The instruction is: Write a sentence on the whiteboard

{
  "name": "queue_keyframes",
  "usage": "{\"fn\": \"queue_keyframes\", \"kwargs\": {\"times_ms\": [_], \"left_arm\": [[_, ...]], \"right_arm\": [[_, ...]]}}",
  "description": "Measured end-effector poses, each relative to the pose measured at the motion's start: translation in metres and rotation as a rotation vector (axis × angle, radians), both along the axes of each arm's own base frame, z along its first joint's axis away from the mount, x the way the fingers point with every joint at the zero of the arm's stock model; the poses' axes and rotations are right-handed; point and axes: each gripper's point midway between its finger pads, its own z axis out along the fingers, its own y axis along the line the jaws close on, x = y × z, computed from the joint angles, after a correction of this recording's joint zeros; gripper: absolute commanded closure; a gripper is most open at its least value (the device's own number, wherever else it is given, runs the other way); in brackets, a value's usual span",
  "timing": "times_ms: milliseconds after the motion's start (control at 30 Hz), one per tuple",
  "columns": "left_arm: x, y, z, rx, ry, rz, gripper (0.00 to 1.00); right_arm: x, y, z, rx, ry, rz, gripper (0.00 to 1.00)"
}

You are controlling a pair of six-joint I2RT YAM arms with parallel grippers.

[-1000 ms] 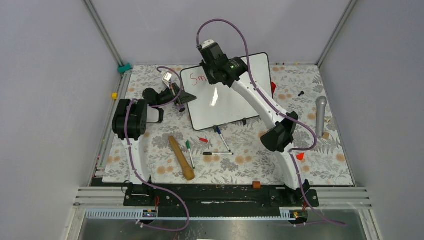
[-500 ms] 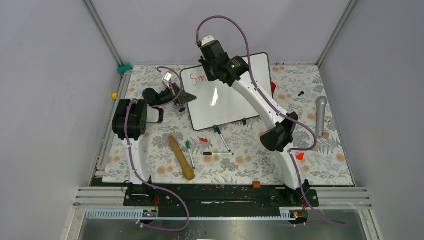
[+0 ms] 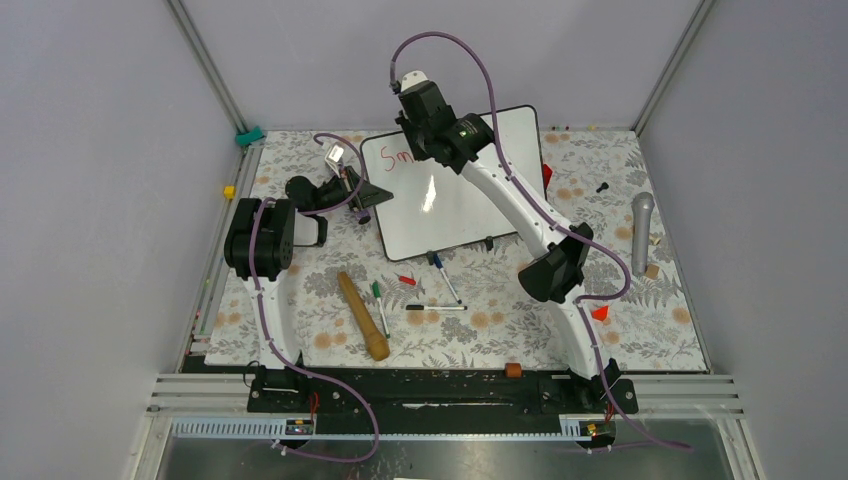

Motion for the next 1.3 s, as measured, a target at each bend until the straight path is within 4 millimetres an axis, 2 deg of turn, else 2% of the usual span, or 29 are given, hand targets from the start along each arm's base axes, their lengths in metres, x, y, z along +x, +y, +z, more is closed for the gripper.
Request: {"fn": "queue_keyframes", "kwargs": {"times_ms": [1300], "left_arm": [[0.0001,0.0,0.0,0.0,0.001,0.0,1.0]], "right_arm": [[0.0096,-0.0018,-0.0034,-0.025,-0.023,-0.003,1.0]]}}
